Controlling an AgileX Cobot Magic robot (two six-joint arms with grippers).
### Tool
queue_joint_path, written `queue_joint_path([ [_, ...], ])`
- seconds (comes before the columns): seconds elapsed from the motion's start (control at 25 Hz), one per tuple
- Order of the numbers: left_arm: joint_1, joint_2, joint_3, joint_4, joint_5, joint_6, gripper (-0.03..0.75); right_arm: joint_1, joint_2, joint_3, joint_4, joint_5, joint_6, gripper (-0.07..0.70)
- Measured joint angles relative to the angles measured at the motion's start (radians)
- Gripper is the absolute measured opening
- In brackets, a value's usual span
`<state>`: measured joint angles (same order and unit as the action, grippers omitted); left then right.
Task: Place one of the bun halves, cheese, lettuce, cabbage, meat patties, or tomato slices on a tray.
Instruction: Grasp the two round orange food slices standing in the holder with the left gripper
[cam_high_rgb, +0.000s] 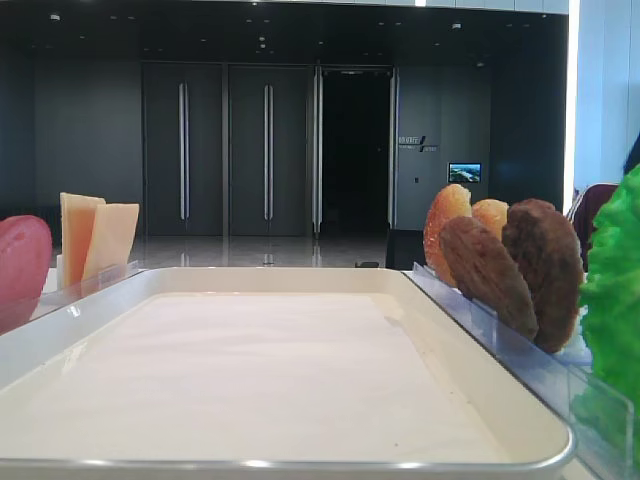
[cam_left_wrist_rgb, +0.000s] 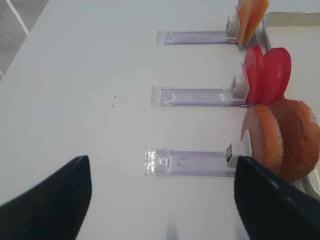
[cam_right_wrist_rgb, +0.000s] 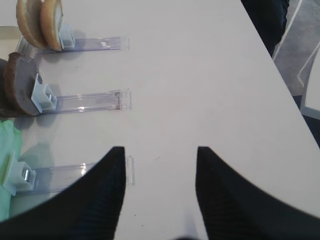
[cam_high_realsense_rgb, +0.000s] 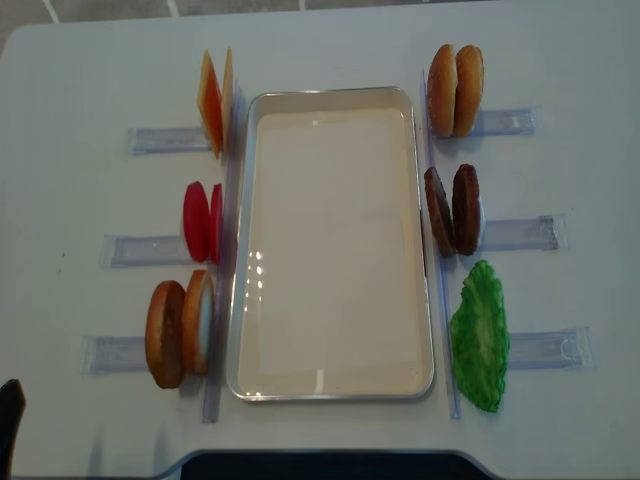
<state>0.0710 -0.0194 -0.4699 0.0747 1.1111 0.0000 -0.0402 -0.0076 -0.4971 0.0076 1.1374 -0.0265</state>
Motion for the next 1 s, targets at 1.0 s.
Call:
queue_joint_path([
  [1.0,0.0,0.322,-0.09,-0.014,0.002,-0.037,0.694,0.0,0.0,0.0,0.0,0.0,0.0,0.345],
])
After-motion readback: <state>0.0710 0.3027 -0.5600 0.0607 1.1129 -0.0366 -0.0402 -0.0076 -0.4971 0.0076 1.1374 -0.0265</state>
